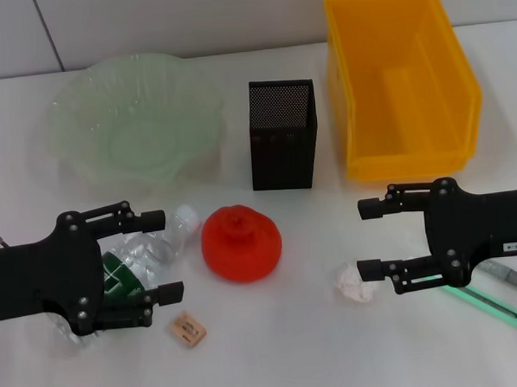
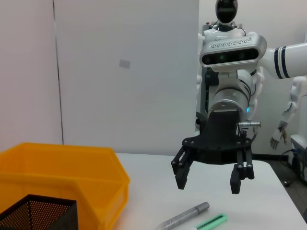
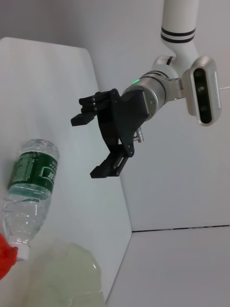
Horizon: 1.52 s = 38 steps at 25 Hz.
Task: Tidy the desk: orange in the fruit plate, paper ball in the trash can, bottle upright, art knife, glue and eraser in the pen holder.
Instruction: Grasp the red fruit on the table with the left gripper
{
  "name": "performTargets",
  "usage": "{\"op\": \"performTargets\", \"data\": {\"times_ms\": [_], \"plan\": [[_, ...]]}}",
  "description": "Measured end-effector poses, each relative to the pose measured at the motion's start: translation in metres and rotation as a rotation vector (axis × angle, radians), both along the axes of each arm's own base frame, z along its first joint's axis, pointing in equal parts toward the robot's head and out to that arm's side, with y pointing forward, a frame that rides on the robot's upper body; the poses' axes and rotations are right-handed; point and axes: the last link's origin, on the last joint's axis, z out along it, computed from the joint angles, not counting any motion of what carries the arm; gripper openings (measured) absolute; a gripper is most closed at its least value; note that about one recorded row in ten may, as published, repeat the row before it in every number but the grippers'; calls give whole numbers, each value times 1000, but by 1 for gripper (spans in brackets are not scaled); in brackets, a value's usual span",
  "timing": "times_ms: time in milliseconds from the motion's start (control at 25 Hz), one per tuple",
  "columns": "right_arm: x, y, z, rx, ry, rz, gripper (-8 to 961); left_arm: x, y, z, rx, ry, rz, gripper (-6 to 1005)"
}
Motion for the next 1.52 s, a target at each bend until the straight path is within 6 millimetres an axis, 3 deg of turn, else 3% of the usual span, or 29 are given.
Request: {"op": "performTargets", "data": {"times_ms": [1080, 1360, 1520], "plan": [[7, -3, 2, 7, 19, -33, 776, 2, 9, -5, 11, 8, 34, 808], [19, -12, 7, 29, 20, -78, 776, 10, 23, -18, 7, 14, 42, 808], [29, -17, 14, 55, 22, -113, 776, 14, 29, -36, -1, 81, 29, 807]]}}
